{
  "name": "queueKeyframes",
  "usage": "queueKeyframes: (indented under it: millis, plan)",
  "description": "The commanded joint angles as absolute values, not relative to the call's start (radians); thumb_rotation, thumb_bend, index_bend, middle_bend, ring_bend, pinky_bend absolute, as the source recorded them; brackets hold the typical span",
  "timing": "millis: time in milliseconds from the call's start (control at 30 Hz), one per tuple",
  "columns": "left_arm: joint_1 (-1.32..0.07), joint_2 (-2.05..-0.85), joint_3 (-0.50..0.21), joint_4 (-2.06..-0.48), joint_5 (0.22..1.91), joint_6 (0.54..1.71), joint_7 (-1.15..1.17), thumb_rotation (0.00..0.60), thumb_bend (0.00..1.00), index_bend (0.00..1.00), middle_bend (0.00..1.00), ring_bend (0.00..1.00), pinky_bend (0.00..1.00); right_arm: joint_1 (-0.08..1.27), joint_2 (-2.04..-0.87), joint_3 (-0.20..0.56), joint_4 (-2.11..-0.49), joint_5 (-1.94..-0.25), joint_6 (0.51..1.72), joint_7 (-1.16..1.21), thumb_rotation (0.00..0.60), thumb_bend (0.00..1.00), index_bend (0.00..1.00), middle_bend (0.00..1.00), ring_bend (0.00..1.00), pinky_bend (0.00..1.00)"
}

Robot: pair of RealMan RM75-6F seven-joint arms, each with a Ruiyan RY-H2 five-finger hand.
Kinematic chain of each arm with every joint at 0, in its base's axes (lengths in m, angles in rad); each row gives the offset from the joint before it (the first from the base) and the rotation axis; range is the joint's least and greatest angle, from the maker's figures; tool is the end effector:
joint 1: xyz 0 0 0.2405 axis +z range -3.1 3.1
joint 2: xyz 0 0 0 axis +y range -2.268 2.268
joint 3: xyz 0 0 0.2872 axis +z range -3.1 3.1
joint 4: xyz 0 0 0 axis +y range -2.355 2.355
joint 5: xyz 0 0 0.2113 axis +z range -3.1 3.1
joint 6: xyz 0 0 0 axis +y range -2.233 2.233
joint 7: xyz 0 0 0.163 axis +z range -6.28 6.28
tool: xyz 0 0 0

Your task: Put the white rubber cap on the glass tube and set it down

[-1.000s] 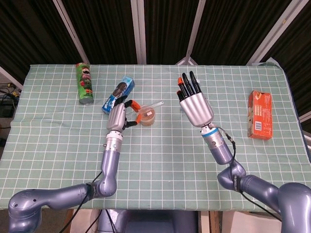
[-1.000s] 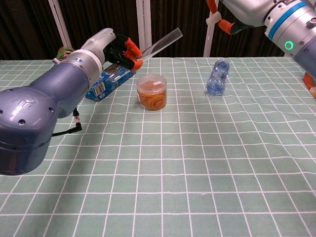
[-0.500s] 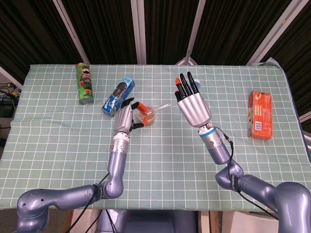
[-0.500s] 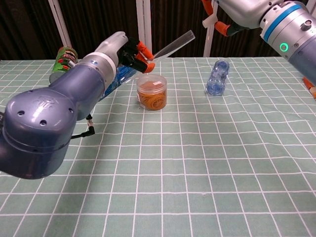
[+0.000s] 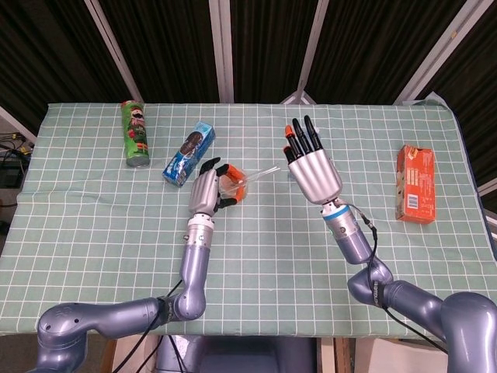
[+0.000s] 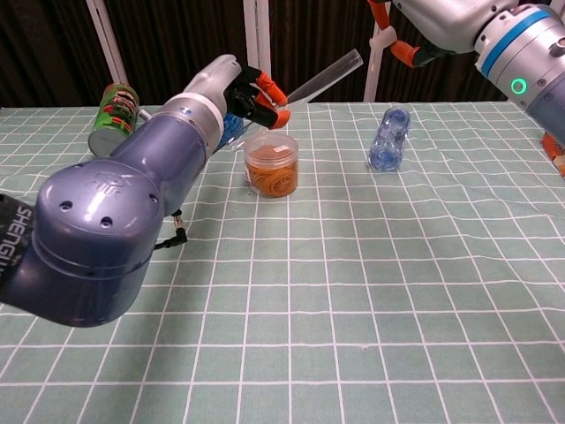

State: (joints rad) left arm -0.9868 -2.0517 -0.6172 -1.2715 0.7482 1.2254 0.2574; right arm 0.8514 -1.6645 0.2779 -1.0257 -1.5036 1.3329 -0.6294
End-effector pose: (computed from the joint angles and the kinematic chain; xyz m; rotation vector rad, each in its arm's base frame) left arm -0.0227 0.4212 -0.0850 -1.1642 -1.5044 -1.4017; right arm -0.1124 -0.4456 0.0447 1.5561 0.1022 0.9571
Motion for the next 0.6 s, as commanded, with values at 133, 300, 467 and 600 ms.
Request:
queueKeyframes:
  millis: [133,300,467,600]
  plan:
    - [-0.99,-2.064,-0.623,-1.263,0.747,1.232,0.255,0.6,0.79,0.54,0.5,0.11,0.0,0.848,-1.666,0.273,-1.024,-1.504,1.338,-0.622,0.6,0.49,0.65,0.23,0.1,0.09]
    - [-0.993,-2.07,-0.629,-1.258,0.745,1.236,0.255,0.6,0.79,0.54,0.5,0.11,0.0,0.848,-1.665,0.272,-1.027,-1.504,1.341,-0.62,0.6,0.49,0.65,0.23,0.1,0.09]
    - [-0.994,-2.073,-0.632,-1.257,0.744,1.236,0.255,0.6,0.79,0.54,0.5,0.11,0.0,0.846,-1.665,0.269,-1.033,-1.503,1.341,-0.621,0.6,0.49,0.65,0.23,0.1,0.09]
    - [-0.996,-2.076,-0.637,-1.256,0.742,1.237,0.257,0.6,0.79,0.54,0.5,0.11,0.0,0.846,-1.668,0.266,-1.037,-1.504,1.342,-0.623,0.6,0.49,0.65,0.23,0.1,0.09]
